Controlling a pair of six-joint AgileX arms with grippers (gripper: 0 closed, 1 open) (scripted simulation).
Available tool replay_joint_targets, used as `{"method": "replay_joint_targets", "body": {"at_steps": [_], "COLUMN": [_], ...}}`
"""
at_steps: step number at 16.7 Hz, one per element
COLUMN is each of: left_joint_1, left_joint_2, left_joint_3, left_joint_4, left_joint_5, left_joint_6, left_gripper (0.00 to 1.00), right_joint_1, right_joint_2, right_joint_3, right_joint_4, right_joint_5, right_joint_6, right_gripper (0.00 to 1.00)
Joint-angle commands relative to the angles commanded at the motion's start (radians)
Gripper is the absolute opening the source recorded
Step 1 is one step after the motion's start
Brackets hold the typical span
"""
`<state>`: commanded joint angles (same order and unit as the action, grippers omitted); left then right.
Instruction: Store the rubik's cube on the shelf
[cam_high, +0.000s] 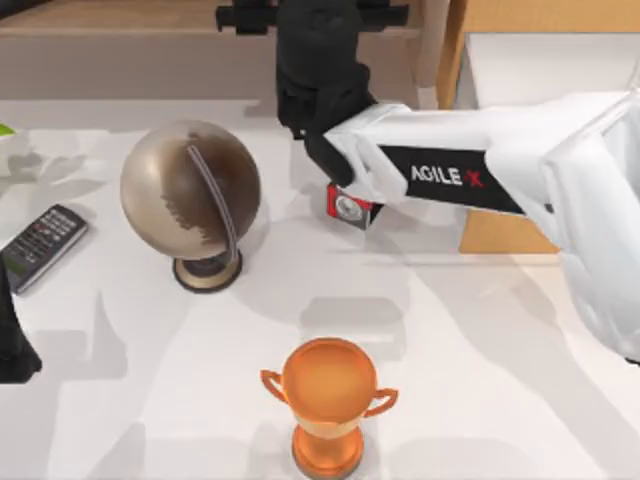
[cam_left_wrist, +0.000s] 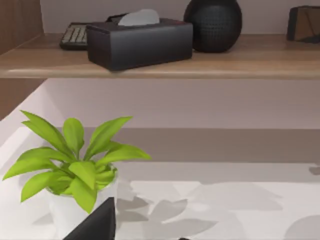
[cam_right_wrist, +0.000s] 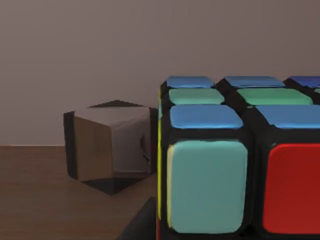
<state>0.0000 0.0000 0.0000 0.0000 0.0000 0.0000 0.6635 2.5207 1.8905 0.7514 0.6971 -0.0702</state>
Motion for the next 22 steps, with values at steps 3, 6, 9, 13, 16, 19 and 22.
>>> {"method": "replay_joint_targets", "body": {"at_steps": [3,6,9,13,16,19,22], "left_joint_1": [0.000,0.000,0.000,0.000,0.000,0.000,0.000], "left_joint_2": [0.000,0.000,0.000,0.000,0.000,0.000,0.000], "left_joint_3": [0.000,0.000,0.000,0.000,0.000,0.000,0.000], "left_joint_4": [0.000,0.000,0.000,0.000,0.000,0.000,0.000], "left_joint_5": [0.000,0.000,0.000,0.000,0.000,0.000,0.000], "left_joint_6": [0.000,0.000,0.000,0.000,0.000,0.000,0.000], "left_gripper": [1.00,1.00,1.00,1.00,1.00,1.00,1.00], "right_joint_1": [0.000,0.000,0.000,0.004,0.013,0.038,0.061], "right_joint_2": [0.000,0.000,0.000,0.000,-0.022,-0.099,-0.202], "right_joint_3": [0.000,0.000,0.000,0.000,-0.030,-0.155,-0.372], "right_joint_4": [0.000,0.000,0.000,0.000,0.031,0.152,0.334], "right_joint_5": [0.000,0.000,0.000,0.000,-0.007,-0.032,-0.072], "right_joint_6": [0.000,0.000,0.000,0.000,-0.030,-0.151,-0.345], "right_gripper": [0.90,1.00,1.00,1.00,1.00,1.00,1.00]}}
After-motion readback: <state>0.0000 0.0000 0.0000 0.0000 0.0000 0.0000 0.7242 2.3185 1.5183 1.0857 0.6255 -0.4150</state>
